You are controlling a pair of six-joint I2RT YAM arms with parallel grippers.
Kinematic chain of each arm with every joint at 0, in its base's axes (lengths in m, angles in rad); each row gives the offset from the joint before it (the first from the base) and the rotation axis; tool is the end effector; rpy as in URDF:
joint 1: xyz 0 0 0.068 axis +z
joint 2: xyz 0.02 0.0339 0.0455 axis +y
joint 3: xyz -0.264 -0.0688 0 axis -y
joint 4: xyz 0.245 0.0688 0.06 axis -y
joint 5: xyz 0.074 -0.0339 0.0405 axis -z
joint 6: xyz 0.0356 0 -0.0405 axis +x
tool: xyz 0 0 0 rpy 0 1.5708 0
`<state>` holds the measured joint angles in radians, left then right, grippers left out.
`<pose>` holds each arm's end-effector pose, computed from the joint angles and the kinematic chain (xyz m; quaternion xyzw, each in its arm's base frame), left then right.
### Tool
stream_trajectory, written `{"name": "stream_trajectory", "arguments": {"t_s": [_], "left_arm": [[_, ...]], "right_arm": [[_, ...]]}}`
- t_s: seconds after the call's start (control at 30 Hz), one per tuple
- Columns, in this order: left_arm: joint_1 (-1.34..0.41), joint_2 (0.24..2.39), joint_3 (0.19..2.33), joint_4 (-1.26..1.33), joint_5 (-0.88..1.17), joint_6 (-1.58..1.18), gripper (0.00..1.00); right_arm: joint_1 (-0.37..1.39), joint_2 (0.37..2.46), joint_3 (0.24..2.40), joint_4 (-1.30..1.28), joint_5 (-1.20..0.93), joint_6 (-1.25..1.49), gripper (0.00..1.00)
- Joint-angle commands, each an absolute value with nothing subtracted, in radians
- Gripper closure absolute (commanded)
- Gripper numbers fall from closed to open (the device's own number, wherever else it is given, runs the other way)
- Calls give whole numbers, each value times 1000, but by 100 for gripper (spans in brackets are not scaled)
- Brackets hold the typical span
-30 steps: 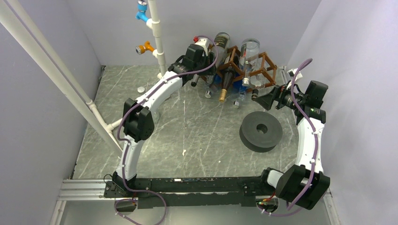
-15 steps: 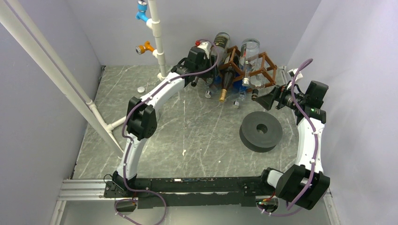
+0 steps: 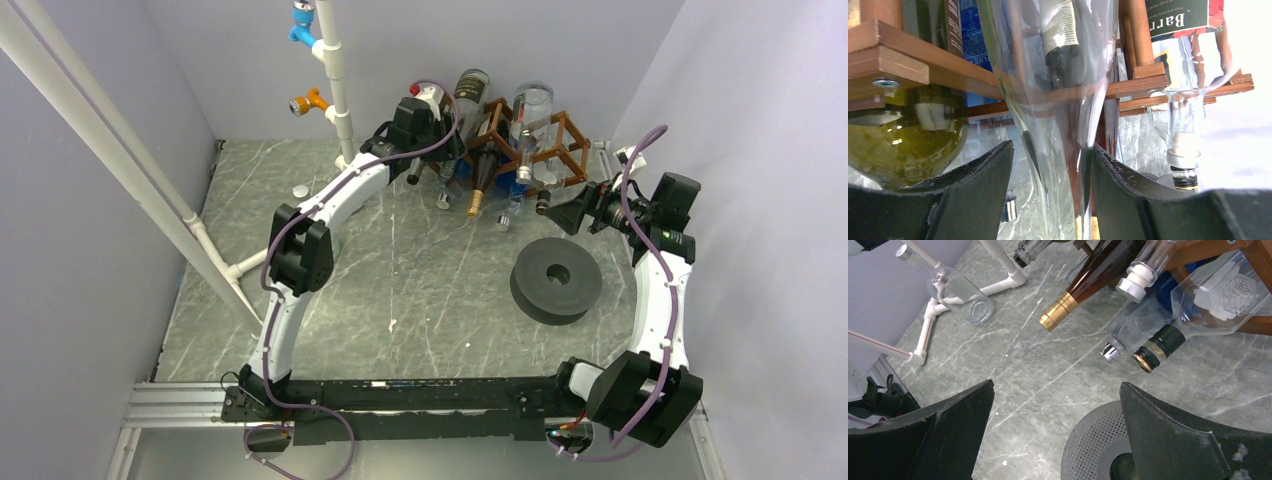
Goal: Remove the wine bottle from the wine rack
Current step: Pick up the wine bottle from the wine rack.
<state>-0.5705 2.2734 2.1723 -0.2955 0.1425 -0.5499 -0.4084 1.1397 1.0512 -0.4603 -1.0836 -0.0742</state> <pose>0.4527 -0.2965 0.3077 0.0480 0.8300 -0.3438 0.4366 0.2294 -0.0650 0.3442 -0.1244 0.7789 0.3366 0.5144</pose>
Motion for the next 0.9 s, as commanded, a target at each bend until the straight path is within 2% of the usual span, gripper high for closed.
{"name": "stream_trajectory", "arguments": {"t_s": [0.0, 0.5, 0.73, 0.87], "left_arm": [[-572, 2303, 2187, -259, 173, -581, 38], [-572, 2330, 2192, -249, 200, -610, 46], [-572, 2311, 2185, -237, 207, -617, 64], [-572, 2269, 2148, -209, 203, -614, 81]], "right_arm": [[-414, 1129, 1045, -411, -1111, -72, 0], [-417, 1131, 1042, -408, -1110, -68, 0], [-418, 1131, 1043, -407, -1112, -67, 0], [-419, 1131, 1042, -408, -1111, -66, 0]]}}
